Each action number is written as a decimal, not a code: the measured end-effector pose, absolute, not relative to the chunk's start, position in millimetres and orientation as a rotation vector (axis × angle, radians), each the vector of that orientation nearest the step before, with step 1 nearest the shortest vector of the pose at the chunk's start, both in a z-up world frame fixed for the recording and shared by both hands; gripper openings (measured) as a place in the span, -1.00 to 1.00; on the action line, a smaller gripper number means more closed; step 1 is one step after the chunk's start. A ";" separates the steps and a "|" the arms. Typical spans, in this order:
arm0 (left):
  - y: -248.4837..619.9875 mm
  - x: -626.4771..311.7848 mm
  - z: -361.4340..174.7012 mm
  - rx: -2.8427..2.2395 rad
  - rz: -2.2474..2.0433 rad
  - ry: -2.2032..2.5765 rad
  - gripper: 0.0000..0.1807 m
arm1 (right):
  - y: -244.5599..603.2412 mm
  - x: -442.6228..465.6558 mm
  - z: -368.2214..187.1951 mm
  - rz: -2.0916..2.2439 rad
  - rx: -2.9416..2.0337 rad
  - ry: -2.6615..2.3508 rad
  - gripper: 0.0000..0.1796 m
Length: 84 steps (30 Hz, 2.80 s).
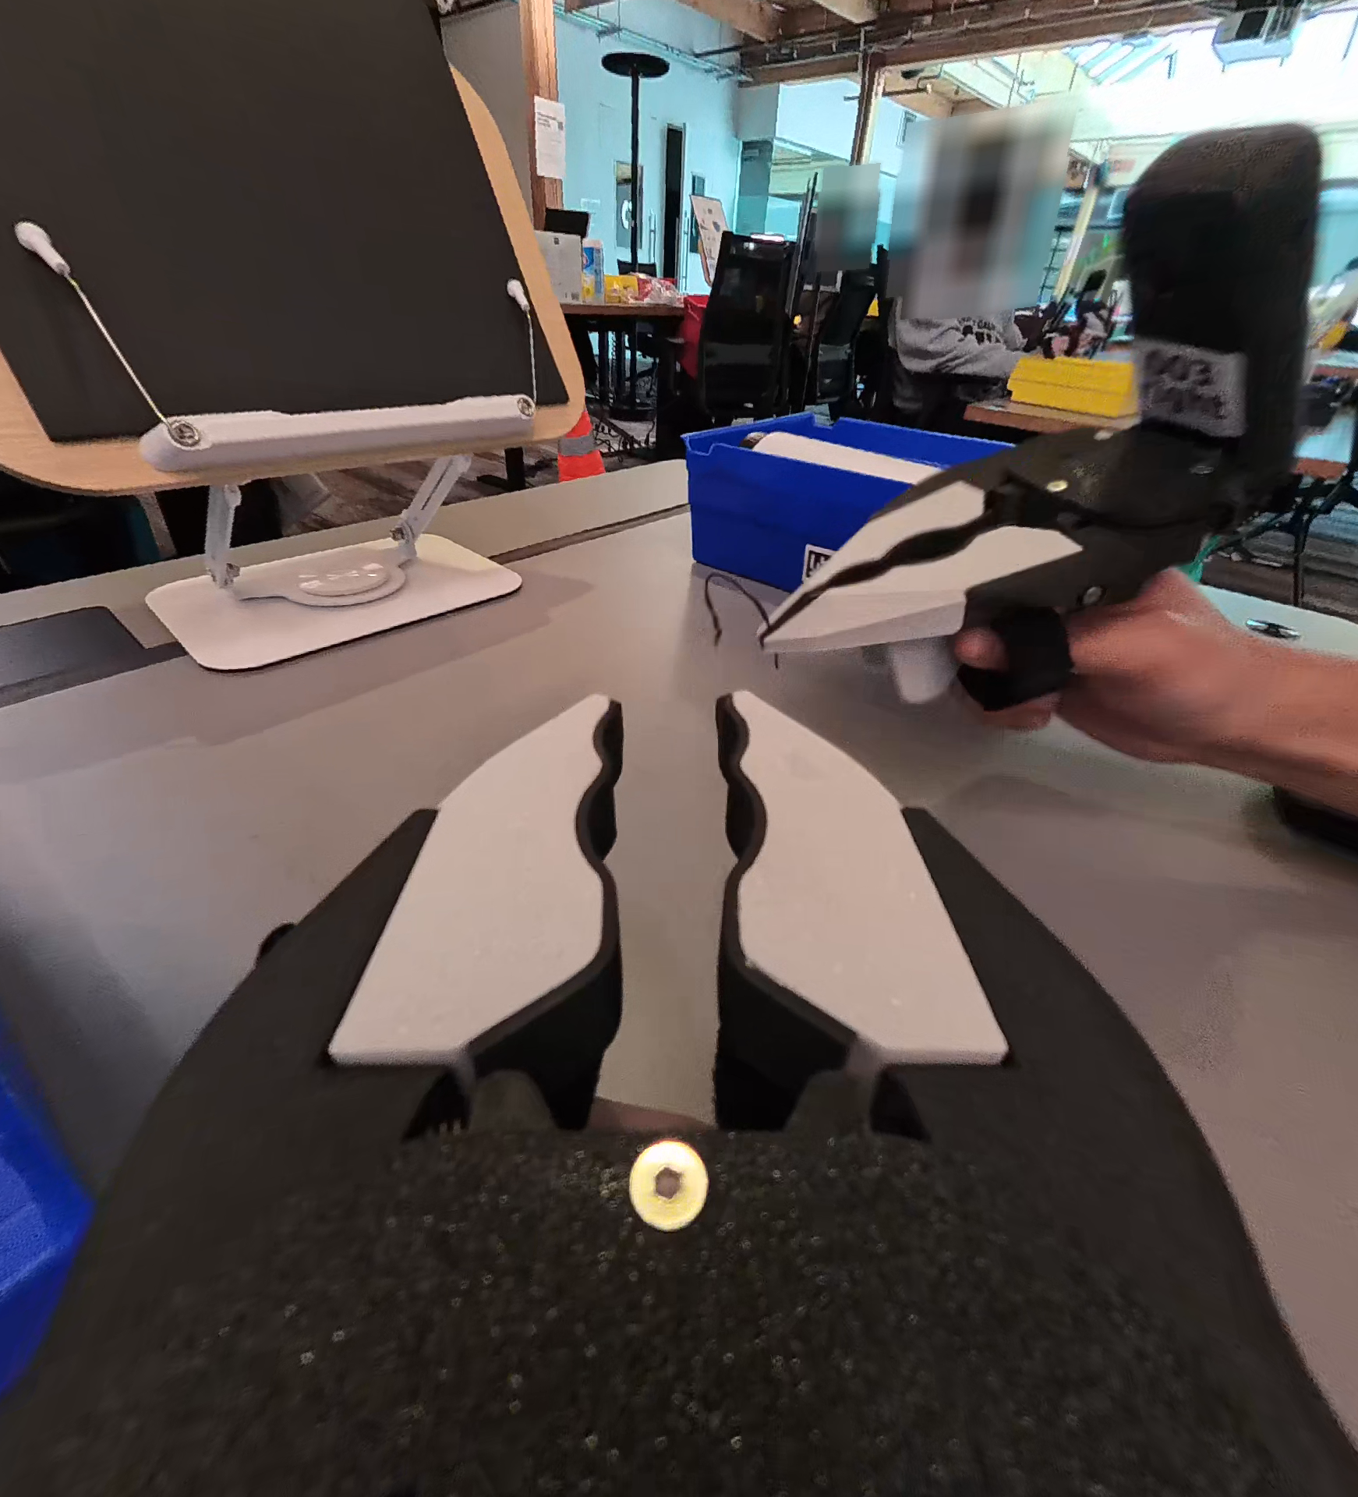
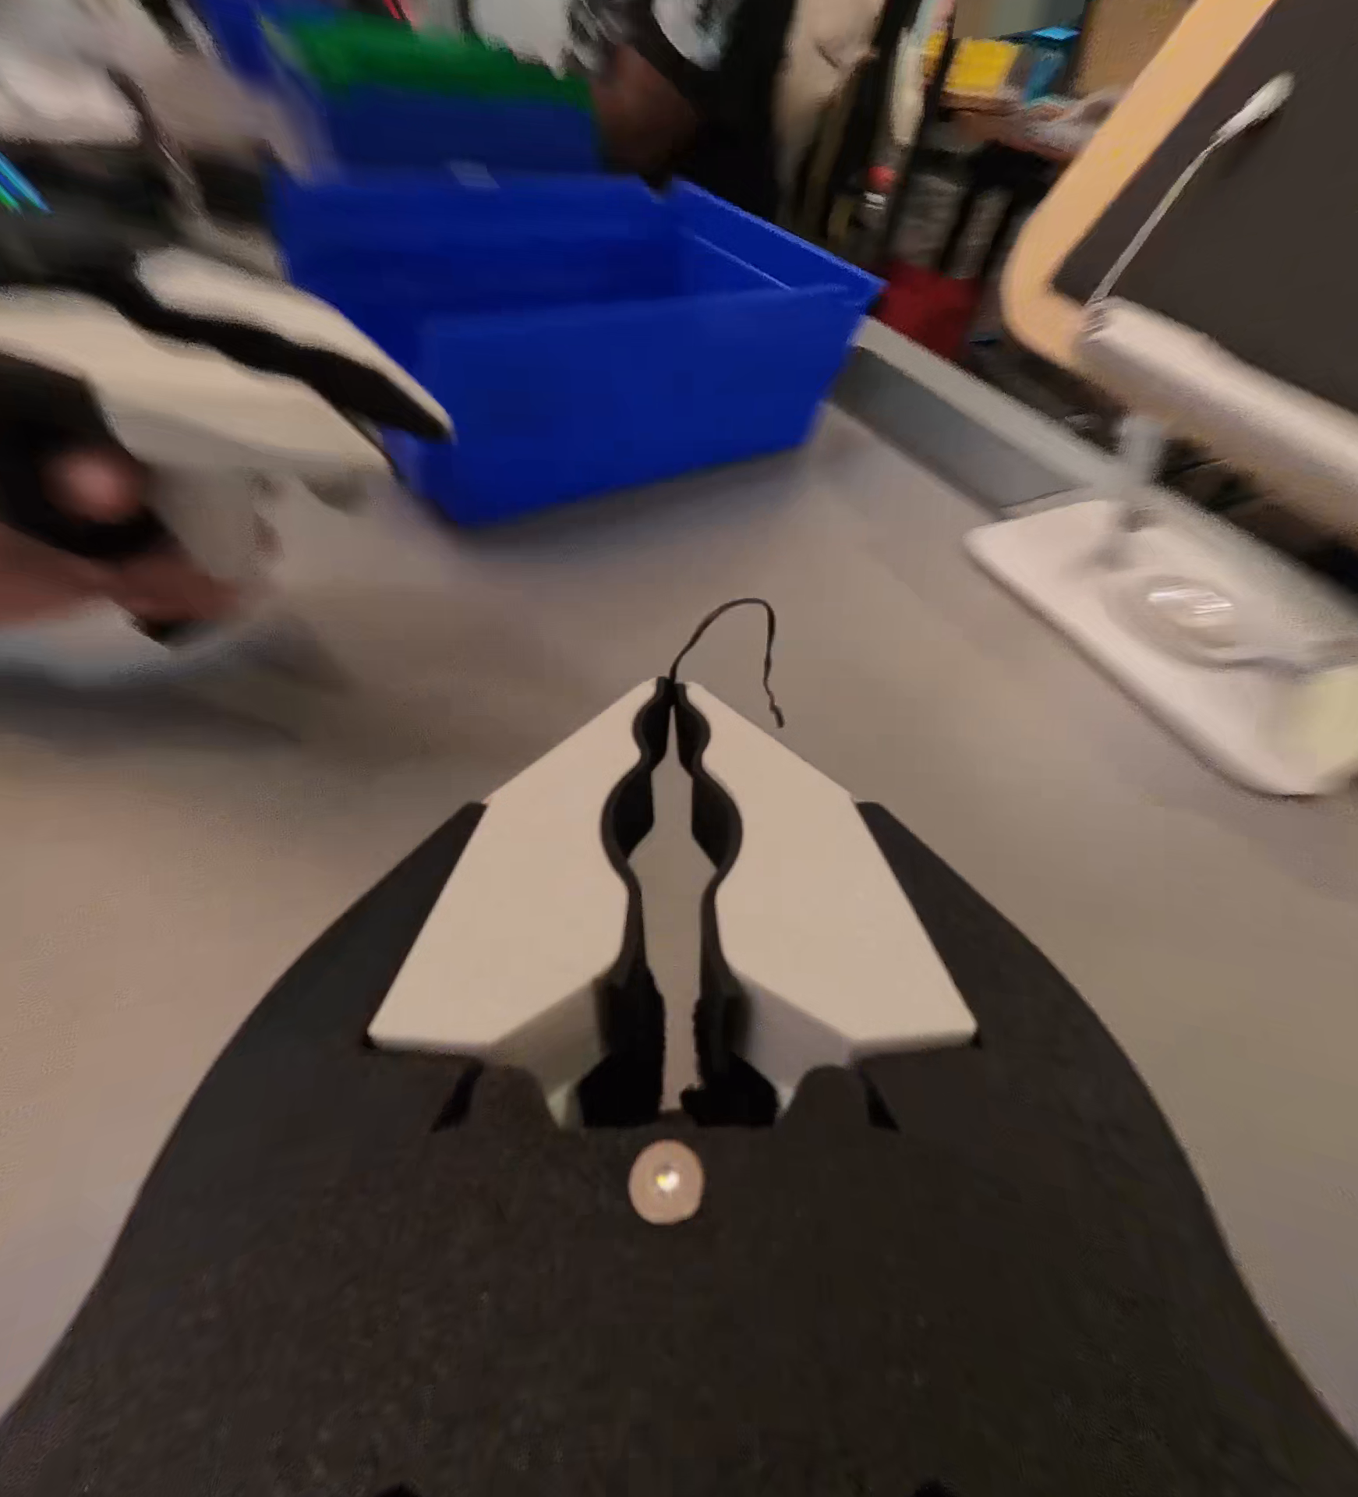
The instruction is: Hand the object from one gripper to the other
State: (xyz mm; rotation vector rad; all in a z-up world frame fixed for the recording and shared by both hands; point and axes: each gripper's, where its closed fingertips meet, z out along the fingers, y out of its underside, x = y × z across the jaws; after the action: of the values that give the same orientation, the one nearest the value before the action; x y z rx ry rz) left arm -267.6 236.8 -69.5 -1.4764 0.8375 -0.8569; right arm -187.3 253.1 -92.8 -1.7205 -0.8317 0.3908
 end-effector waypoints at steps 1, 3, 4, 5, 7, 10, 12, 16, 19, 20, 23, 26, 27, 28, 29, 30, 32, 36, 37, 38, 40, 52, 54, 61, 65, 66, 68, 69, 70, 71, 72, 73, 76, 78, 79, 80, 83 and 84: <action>235.2 -266.0 -71.7 -1.479 -0.868 0.853 -0.76 | 255.1 -179.8 -95.0 0.212 -1.694 -0.894 -1.00; 232.5 -262.2 -78.5 -1.512 -0.902 0.882 -0.76 | 254.5 -177.2 -98.9 -0.088 -1.605 -1.031 -1.00; 232.5 -261.0 -80.8 -1.531 -0.915 0.882 -0.75 | 253.5 -180.2 -99.4 -0.229 -1.542 -1.094 -1.00; 231.8 -259.7 -81.6 -1.541 -0.937 0.880 -0.74 | 251.2 -186.8 -98.3 -0.354 -1.463 -1.157 -1.00; 229.4 -257.3 -81.1 -1.551 -0.987 0.872 -0.74 | 244.0 -205.5 -96.0 -0.579 -1.282 -1.286 -1.00; 224.6 -254.1 -82.8 -1.570 -1.048 0.882 -0.74 | 236.0 -229.3 -94.8 -0.784 -1.086 -1.369 -1.00; 223.4 -253.0 -86.2 -1.590 -1.062 0.897 -0.74 | 231.1 -240.5 -91.9 -0.809 -1.026 -1.376 -1.00; 220.4 -253.0 -82.6 -1.570 -1.113 0.903 -0.97 | 226.9 -247.9 -95.7 -0.810 -0.998 -1.408 -1.00; 217.4 -251.8 -83.1 -1.569 -1.140 0.926 -0.98 | 225.3 -248.3 -97.5 -0.805 -0.971 -1.411 -1.00; 216.4 -251.3 -83.7 -1.574 -1.147 0.933 -0.99 | 225.5 -247.8 -98.1 -0.782 -0.979 -1.402 -1.00; 217.2 -251.4 -81.3 -1.576 -1.153 0.917 -0.99 | 226.7 -245.3 -91.9 -0.677 -1.002 -1.294 -0.99; 221.4 -255.1 -76.7 -1.564 -1.129 0.892 -1.00 | 230.5 -235.7 -97.5 -0.528 -1.166 -1.228 -0.81; 223.2 -257.4 -75.9 -1.559 -1.111 0.890 -1.00 | 232.5 -231.0 -103.6 -0.428 -1.266 -1.206 -0.67; 225.1 -259.7 -75.5 -1.555 -1.087 0.892 -1.00 | 234.1 -226.2 -108.4 -0.318 -1.355 -1.176 -0.57; 226.9 -261.9 -75.3 -1.551 -1.065 0.896 -1.00 | 236.3 -220.8 -111.2 -0.208 -1.424 -1.133 -0.55; 228.0 -263.5 -75.5 -1.549 -1.054 0.899 -1.00 | 239.3 -215.0 -113.8 -0.101 -1.489 -1.084 -0.56; 229.0 -265.1 -73.8 -1.550 -1.096 0.873 -1.00 | 241.6 -209.9 -117.1 0.139 -1.591 -0.997 -0.56; 223.3 -263.9 -62.9 -1.500 -1.307 0.795 -1.00 | 215.6 -240.6 -110.5 0.918 -1.735 -0.801 -0.56; 220.9 -263.1 -59.5 -1.480 -1.357 0.783 -1.00 | 206.1 -249.7 -105.4 1.124 -1.747 -0.774 -0.54; 217.2 -262.2 -55.3 -1.452 -1.415 0.775 -1.00 | 199.1 -256.7 -98.3 1.308 -1.754 -0.740 -0.53; 210.2 -261.3 -46.9 -1.397 -1.531 0.752 -1.00 | 193.2 -263.0 -82.3 1.628 -1.745 -0.603 -0.54; 200.3 -252.2 -41.4 -1.362 -1.688 0.682 -1.00 | 198.6 -251.6 -53.5 1.840 -1.576 -0.398 -0.87; 201.4 -251.5 -44.3 -1.379 -1.673 0.685 -1.00 | 197.8 -250.9 -54.8 1.835 -1.588 -0.411 -0.98; 202.6 -249.1 -53.1 -1.422 -1.550 0.799 -0.98 | 201.6 -245.7 -62.0 1.710 -1.645 -0.459 -1.00; 210.0 -256.7 -70.2 -1.437 -1.227 1.034 -0.63 | 202.4 -235.6 -83.1 1.541 -1.789 -0.607 -0.99; 203.4 -257.9 -77.8 -1.416 -1.162 1.151 -0.51 | 194.8 -234.3 -90.0 1.536 -1.831 -0.696 -0.99; 181.5 -260.5 -96.1 -1.393 -1.115 1.378 -0.34 | 158.3 -234.5 -99.2 1.785 -1.923 -0.858 -0.99; 167.9 -261.3 -100.9 -1.377 -1.152 1.453 -0.33 | 142.9 -232.2 -108.2 1.895 -2.026 -0.900 -0.99; 155.7 -260.9 -102.8 -1.363 -1.200 1.502 -0.35 | 135.8 -230.1 -123.0 1.884 -2.135 -0.946 -0.99; 148.0 -258.8 -103.7 -1.363 -1.230 1.527 -0.40 | 132.2 -229.7 -134.8 1.821 -2.190 -1.002 -0.99; 142.0 -255.5 -105.8 -1.377 -1.246 1.552 -0.41 | 129.2 -231.5 -138.9 1.781 -2.197 -1.055 -0.99; 136.3 -252.4 -111.0 -1.409 -1.245 1.598 -0.43 | 127.9 -235.7 -135.5 1.776 -2.170 -1.075 -1.00; 132.1 -245.0 -132.0 -1.514 -1.150 1.709 -0.57 | 131.6 -243.4 -131.1 1.687 -2.124 -1.110 -1.00; 134.8 -241.1 -136.3 -1.535 -1.136 1.693 -0.69 | 131.7 -243.3 -133.3 1.660 -2.127 -1.118 -1.00; 134.6 -239.8 -135.8 -1.539 -1.162 1.679 -0.74 | 133.2 -242.1 -136.3 1.636 -2.140 -1.115 -1.00; 134.3 -238.9 -134.3 -1.544 -1.195 1.662 -0.76 | 134.7 -240.9 -139.5 1.613 -2.153 -1.114 -1.00; 136.3 -239.0 -133.7 -1.552 -1.209 1.643 -0.80 | 137.1 -240.0 -142.2 1.595 -2.169 -1.105 -0.99; 137.6 -239.7 -134.8 -1.551 -1.192 1.646 -0.82 | 138.0 -240.1 -143.4 1.579 -2.172 -1.108 -0.99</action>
State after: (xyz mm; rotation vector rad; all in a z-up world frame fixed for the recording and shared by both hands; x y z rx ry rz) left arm -239.7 137.6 -134.8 -1.5506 1.6461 -1.1918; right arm -240.1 138.0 -143.4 -2.1722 -1.1083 1.5794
